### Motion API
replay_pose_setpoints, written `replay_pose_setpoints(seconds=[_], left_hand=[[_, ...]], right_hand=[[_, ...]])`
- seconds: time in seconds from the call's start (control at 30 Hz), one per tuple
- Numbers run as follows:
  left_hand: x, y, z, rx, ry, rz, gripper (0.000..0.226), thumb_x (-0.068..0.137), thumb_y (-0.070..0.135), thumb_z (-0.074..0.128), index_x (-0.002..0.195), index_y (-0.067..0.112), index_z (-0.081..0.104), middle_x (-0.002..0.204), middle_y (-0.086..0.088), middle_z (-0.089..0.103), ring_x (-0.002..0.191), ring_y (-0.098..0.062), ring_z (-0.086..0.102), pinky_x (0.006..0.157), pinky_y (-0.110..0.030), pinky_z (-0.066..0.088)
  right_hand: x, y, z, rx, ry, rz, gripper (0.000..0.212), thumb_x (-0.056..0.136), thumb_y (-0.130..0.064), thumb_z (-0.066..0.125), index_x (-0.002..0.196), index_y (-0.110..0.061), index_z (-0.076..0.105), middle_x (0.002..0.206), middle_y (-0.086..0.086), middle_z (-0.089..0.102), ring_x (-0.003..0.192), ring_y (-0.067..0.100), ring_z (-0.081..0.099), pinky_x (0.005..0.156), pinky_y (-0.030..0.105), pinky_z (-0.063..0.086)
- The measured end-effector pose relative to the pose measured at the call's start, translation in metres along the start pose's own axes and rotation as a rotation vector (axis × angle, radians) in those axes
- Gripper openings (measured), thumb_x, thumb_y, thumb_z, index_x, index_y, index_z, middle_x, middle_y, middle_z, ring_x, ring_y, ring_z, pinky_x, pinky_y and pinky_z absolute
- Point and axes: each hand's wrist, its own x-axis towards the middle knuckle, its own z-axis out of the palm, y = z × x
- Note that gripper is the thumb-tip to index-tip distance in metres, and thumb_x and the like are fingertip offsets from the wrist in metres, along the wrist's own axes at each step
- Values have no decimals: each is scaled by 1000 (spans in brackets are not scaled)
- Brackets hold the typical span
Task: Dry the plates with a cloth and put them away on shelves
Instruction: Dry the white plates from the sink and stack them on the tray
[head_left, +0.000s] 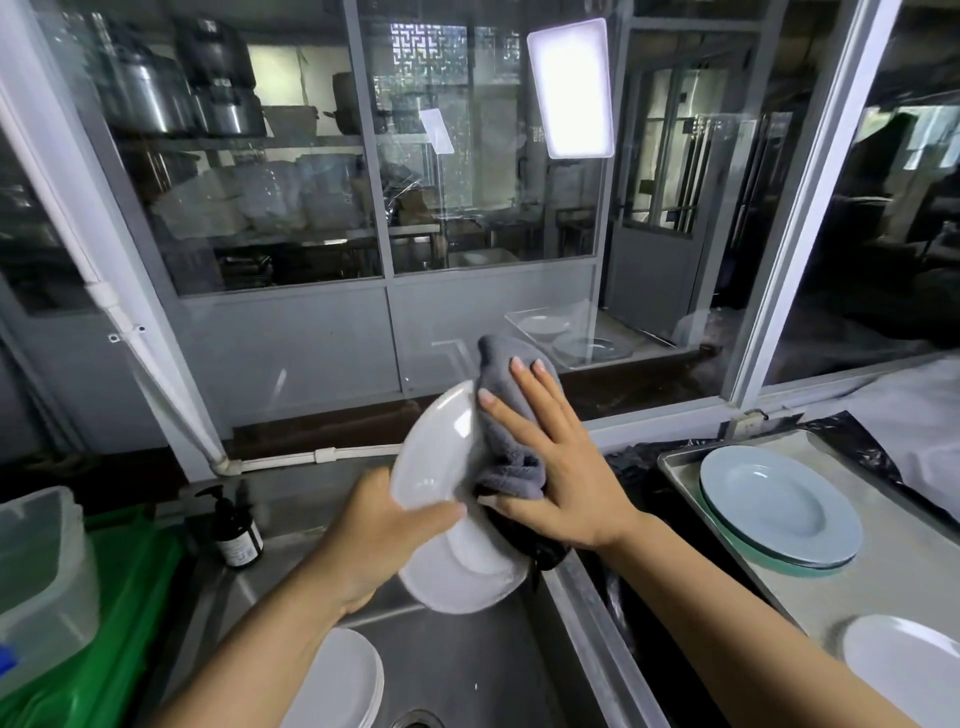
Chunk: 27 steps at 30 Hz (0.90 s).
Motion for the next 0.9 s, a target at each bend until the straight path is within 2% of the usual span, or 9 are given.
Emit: replay_pose_setpoints(seconds=[0.1,0.23,0.33,0.4,0.47,0.6,0.73,0.83,0.9], left_hand=[[1,0,0,-77,42,-10,37,42,34,78,78,29,79,85,-8,76,79,-20,73,70,-34,59],[0,-7,3,-216,98,-30,40,44,27,81,83,17,80,91,-14,76,81,-21,73,65,-28,57],[0,-10,6,-289,170,-68,38,55,13,84,92,7,75,94,-14,75,84,-23,72,65,-29,58],[1,-10,13,-356,225,-94,38,64,17,83,99,7,71,97,-11,75,89,-23,72,72,-32,59],[1,-8,23,-416,255,-120,37,75,31,68,104,7,70,101,-11,75,96,-23,71,80,-35,56],[0,-8,36,-486,295,-187,44,86,44,58,113,11,69,105,-11,74,97,-20,71,69,-27,58],[1,-7,33,-601,221,-320,58,88,56,51,121,11,66,113,-13,71,103,-24,70,67,-31,60],[5,1,26,-736,132,-388,73,90,62,42,130,4,57,125,-21,64,115,-31,63,83,-39,59],[9,4,23,-769,145,-382,73,93,62,38,130,3,56,124,-22,64,111,-31,65,78,-38,60]], right_hand=[[-15,8,2,65,-1,103,83,83,-48,66,151,-15,32,163,12,7,151,30,0,119,58,15],[-35,10,11,58,20,149,80,83,-44,69,150,-19,34,163,11,6,151,31,1,118,57,18],[-45,9,13,36,5,153,85,80,-37,77,150,-16,35,163,13,6,150,34,-1,117,61,15],[-50,2,15,-28,-24,94,84,81,-42,77,149,-15,36,163,15,10,149,39,-2,116,65,12],[-53,-10,20,-108,-54,11,80,84,-49,70,149,-16,38,162,14,16,149,43,2,114,67,15],[-48,-39,30,-143,-93,-98,76,86,-45,68,149,-16,37,161,10,22,149,40,8,115,62,18],[-44,-48,35,-198,-77,-131,70,85,-43,65,147,-19,43,159,9,27,149,38,12,113,60,24],[-53,-38,35,-267,-84,-269,61,86,-39,65,142,-20,50,156,12,33,146,42,19,107,63,29],[-63,-24,33,-324,-78,-363,51,95,-35,55,143,-21,46,155,11,33,145,42,23,106,63,32]])
